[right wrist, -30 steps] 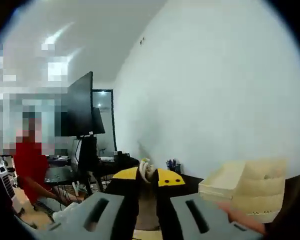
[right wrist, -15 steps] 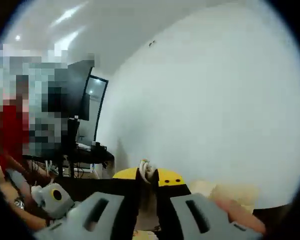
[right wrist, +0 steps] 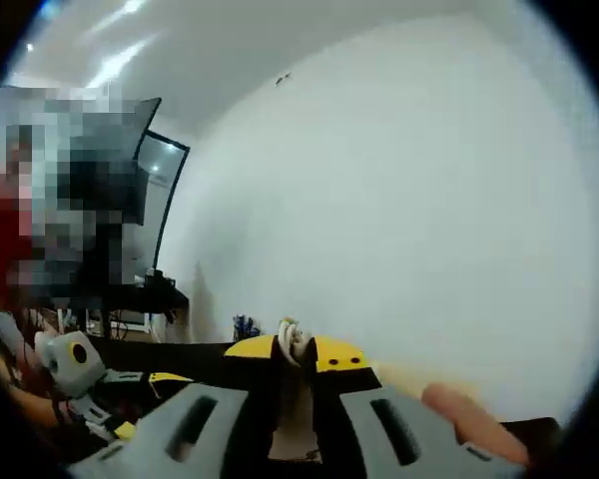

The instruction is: Open the drawer, pick up the cosmetic bottles from the table one by one, place them into the drawer, release the gripper, close the drawer, and move the gripper away

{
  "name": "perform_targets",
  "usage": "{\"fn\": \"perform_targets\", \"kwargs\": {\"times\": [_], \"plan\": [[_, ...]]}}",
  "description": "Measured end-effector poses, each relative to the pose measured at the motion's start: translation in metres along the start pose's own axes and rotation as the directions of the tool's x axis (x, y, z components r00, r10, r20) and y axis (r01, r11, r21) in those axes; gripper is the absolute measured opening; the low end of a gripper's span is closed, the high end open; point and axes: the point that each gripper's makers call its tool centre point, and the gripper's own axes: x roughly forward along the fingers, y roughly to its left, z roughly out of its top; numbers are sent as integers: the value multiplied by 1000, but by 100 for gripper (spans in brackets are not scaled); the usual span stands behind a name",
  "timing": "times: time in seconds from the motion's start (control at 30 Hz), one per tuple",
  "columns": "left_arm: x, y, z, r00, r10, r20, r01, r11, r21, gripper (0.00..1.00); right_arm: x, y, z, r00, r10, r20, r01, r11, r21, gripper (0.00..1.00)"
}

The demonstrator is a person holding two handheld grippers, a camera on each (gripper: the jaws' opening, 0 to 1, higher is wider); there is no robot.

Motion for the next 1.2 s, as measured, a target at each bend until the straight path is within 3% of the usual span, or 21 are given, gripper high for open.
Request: {"fn": "perform_targets", "kwargs": {"times": [0.17, 0.37, 0.63, 0.87, 1.0, 1.2], "plan": [[2, 15, -16, 997, -11, -75, 10, 1000, -15, 70, 8, -27, -5, 999, -40, -3, 40, 999, 19, 8], [5, 24, -30, 991, -57, -117, 50, 997, -60, 78, 21, -56, -15, 996, -85, -21, 86, 996, 20, 8], [11, 29, -60, 970, -89, -224, 69, 993, -95, 86, 36, -86, -22, 990, -140, -33, 140, 990, -5, 9], [9, 25, -73, 960, -127, -251, 93, 985, -145, 94, 62, -112, -28, 984, -172, -50, 170, 985, -43, 9], [6, 18, -76, 953, -140, -267, 107, 985, -134, 96, 80, -130, -31, 980, -191, -58, 188, 981, -53, 9], [2, 18, -75, 956, -140, -257, 103, 983, -152, 96, 103, -157, -54, 963, -257, -79, 252, 966, -61, 8]]}}
